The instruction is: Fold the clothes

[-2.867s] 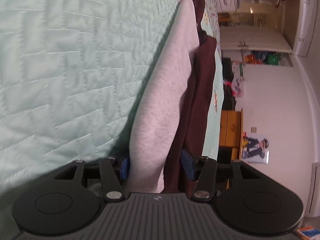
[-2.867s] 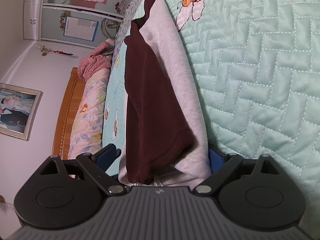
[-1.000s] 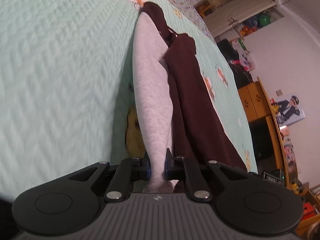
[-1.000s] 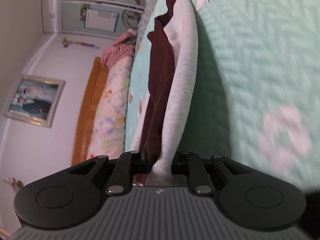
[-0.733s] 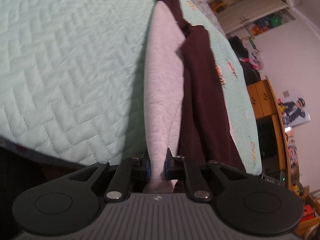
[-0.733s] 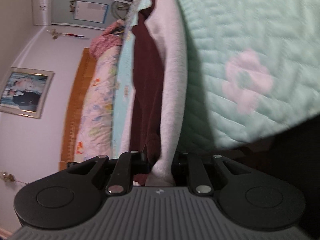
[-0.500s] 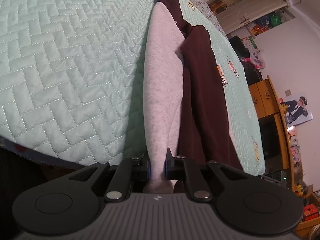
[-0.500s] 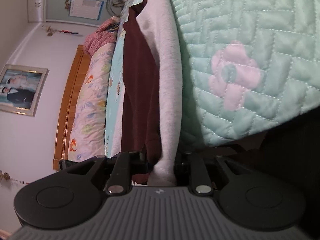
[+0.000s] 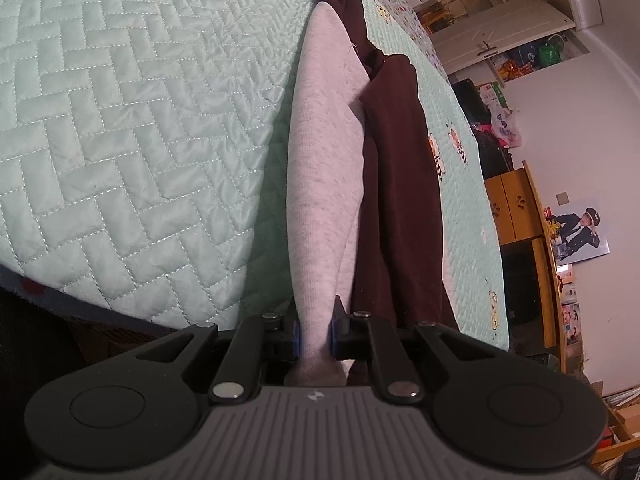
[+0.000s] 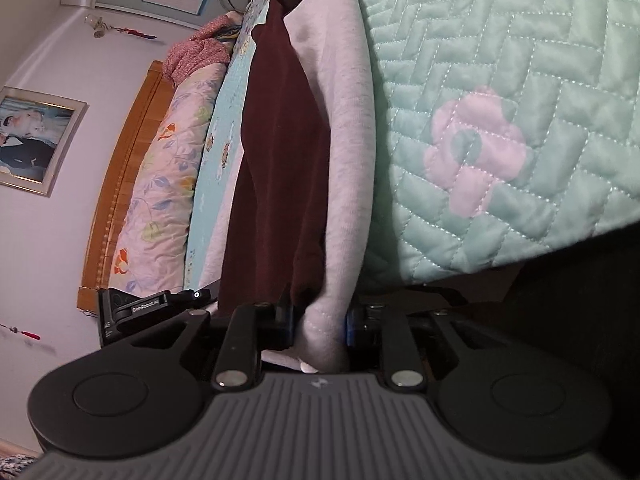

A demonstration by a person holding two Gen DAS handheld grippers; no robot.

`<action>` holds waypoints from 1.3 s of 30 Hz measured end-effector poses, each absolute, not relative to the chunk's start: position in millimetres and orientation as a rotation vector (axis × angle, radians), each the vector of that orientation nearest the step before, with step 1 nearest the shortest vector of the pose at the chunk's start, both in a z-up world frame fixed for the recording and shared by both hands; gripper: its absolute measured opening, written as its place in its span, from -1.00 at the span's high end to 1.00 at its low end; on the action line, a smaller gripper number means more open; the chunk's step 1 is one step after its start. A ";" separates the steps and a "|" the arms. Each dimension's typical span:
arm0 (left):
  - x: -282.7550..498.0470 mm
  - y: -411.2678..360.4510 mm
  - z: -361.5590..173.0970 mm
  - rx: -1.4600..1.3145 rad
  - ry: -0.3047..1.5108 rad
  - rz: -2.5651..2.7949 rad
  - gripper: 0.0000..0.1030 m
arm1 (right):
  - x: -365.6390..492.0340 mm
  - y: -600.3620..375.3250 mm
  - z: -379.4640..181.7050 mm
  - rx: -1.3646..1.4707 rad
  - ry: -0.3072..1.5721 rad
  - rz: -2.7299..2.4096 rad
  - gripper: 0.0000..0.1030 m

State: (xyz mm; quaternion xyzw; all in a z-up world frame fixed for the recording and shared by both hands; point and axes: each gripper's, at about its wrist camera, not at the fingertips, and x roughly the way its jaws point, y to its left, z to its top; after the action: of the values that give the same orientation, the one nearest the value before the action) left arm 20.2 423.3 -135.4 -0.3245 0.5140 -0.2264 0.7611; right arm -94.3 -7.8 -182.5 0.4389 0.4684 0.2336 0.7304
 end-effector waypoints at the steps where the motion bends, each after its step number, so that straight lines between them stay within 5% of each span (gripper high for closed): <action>1: 19.8 423.9 -135.9 -0.709 1.120 -0.492 0.76 | -94.3 -7.2 -182.9 0.965 1.036 0.513 0.54; 3: 19.2 425.0 -136.8 -0.716 1.122 -0.492 0.76 | -92.6 -10.8 -184.8 0.990 1.062 0.505 0.43; 6: 18.2 426.7 -138.2 -0.725 1.125 -0.491 0.76 | -93.4 -21.4 -183.3 1.035 1.090 0.485 -0.03; 11: 16.2 430.1 -140.4 -0.747 1.133 -0.489 0.76 | -109.2 -57.7 -152.6 1.051 0.997 0.382 -0.08; 18: 13.0 436.2 -143.1 -0.786 1.150 -0.485 0.74 | -35.4 -32.0 -85.2 0.969 0.752 0.575 0.18; 26: 8.9 442.0 -143.8 -0.804 1.167 -0.484 0.70 | 101.1 36.1 -118.0 0.830 0.920 0.663 0.31; 27: 8.6 442.0 -143.7 -0.796 1.168 -0.486 0.70 | 109.8 35.8 -134.6 0.826 0.960 0.626 0.43; 28: 9.0 442.0 -144.6 -0.791 1.172 -0.486 0.70 | 117.4 34.7 -154.3 0.818 1.010 0.573 1.00; 31: 9.6 442.9 -146.6 -0.779 1.183 -0.487 0.70 | 126.3 26.6 -188.6 0.882 1.057 0.516 1.00; 39: 5.7 446.6 -150.5 -0.791 1.190 -0.488 0.69 | 119.2 39.9 -145.9 0.871 0.989 0.565 0.87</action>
State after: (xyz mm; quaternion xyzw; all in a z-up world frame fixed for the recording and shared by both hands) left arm 5.7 446.6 -150.5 -0.3588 0.5402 -0.2214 0.7283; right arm 119.2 39.9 -145.9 0.3991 0.4530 0.2591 0.7539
